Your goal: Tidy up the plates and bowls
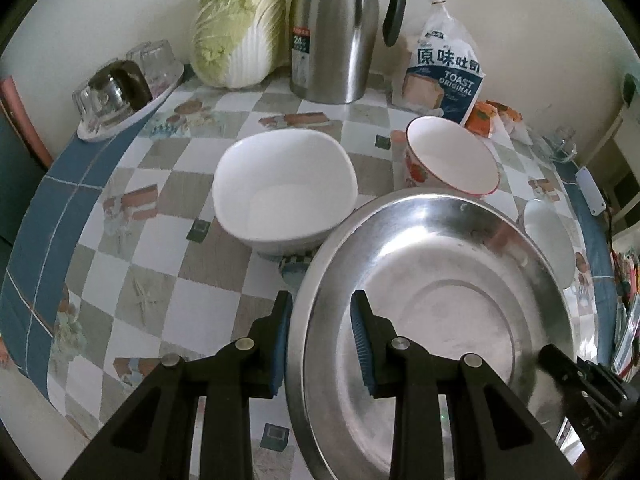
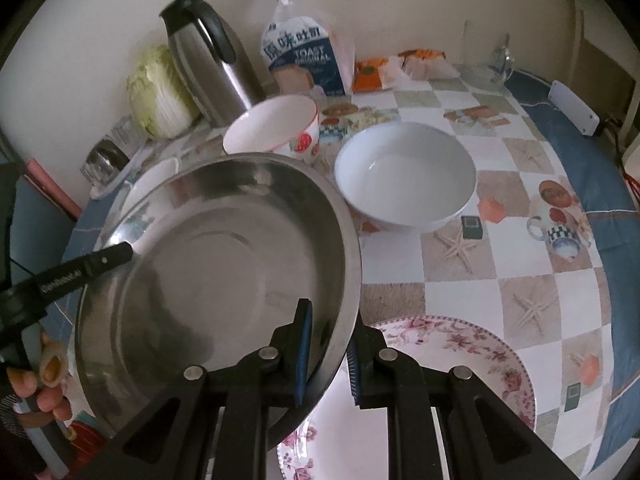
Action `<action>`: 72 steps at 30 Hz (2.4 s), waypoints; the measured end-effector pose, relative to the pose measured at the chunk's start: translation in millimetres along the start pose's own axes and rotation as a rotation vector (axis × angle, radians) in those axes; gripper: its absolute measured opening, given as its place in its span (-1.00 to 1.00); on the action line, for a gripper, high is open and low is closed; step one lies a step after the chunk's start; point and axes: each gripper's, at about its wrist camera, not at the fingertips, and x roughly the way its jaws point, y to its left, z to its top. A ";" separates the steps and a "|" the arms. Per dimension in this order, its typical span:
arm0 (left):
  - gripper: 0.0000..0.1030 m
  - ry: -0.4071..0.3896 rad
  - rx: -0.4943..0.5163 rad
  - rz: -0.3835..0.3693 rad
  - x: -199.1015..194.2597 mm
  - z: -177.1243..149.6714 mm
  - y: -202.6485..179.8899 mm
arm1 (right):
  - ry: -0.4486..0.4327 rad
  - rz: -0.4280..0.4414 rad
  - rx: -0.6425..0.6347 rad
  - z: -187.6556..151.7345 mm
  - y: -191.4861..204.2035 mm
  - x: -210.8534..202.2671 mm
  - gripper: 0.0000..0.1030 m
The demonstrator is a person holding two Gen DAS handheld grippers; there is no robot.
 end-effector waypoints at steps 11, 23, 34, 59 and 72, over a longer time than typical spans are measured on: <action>-0.40 0.029 -0.005 -0.002 15.6 -0.4 0.4 | 0.015 -0.016 0.005 0.6 -0.6 10.1 -0.67; -0.40 0.025 -0.003 -0.029 23.8 -0.6 -1.5 | 0.018 -0.048 0.020 2.5 -5.5 21.2 -0.67; -0.40 0.049 0.003 -0.014 34.7 -2.4 -2.8 | 0.016 -0.067 0.015 -0.1 -4.1 27.9 -0.67; -0.37 0.083 0.013 -0.010 42.8 -1.5 -3.3 | 0.001 -0.092 0.020 0.2 -5.3 31.2 -0.65; -0.37 0.112 -0.007 -0.001 44.8 -1.5 0.1 | 0.023 -0.104 -0.004 0.4 -2.0 30.6 -0.61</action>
